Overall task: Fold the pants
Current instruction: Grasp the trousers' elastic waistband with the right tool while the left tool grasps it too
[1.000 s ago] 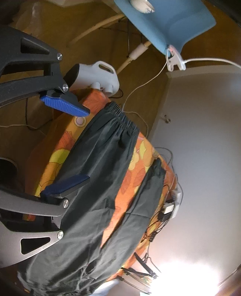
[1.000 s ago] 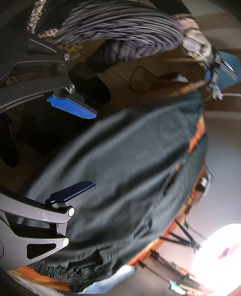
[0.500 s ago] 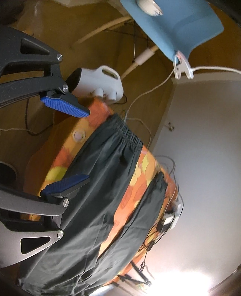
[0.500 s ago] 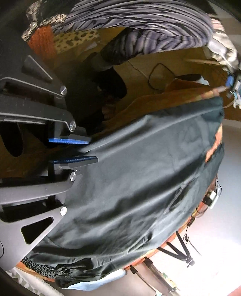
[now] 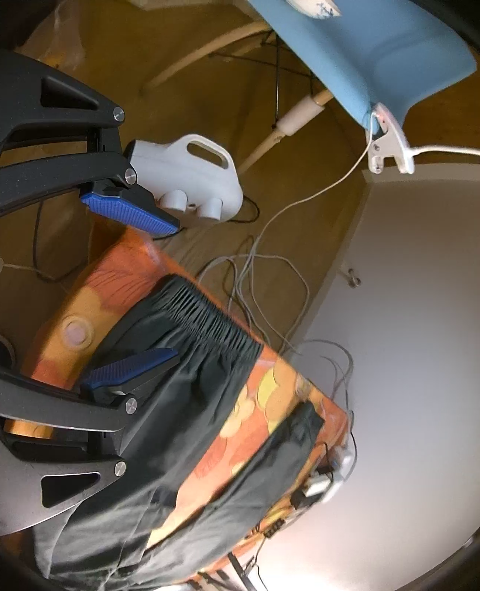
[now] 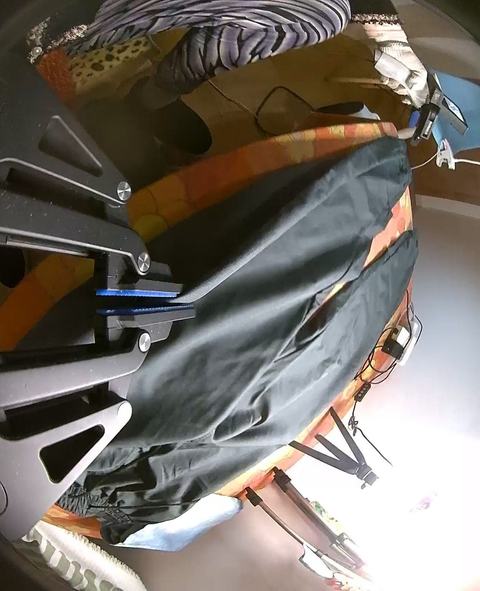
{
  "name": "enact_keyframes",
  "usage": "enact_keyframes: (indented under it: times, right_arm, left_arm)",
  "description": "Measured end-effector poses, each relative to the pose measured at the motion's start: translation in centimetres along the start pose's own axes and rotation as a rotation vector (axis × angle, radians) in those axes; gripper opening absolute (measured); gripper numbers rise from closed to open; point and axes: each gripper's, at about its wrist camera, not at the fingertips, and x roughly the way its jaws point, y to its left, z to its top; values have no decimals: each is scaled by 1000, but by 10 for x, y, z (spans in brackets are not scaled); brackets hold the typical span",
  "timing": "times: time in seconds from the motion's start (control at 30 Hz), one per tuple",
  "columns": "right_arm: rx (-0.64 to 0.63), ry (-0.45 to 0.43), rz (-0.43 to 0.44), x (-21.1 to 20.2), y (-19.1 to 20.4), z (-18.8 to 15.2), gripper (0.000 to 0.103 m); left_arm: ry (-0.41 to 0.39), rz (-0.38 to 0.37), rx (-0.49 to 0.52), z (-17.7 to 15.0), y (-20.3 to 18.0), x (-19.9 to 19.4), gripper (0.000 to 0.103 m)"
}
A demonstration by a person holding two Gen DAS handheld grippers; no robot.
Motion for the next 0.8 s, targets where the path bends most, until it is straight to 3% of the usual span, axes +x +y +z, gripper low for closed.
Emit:
enact_keyframes:
  times: [0.17,0.43,0.5,0.57,0.7,0.8]
  right_arm:
    - [10,4,-3,5,-7,6,5]
    - [31,-3,-8,9,-16,8,5]
    - [33,-7,-10,8,-16,8,5]
    - [34,-12,-13,7,-16,9,5]
    - [36,-20,-19,4,-16,8,5]
    - [42,-30,-28,0,-17,10,5]
  left_arm:
    - [38,-10,-70,3,11,21,64]
    - [53,-14,-85,4,12,34,62]
    - [52,-25,-81,4,10,35,50]
    - [46,-27,-76,4,7,35,44]
    - [21,-16,-51,7,0,32,17]
    - [0,15,-22,9,-4,27,9]
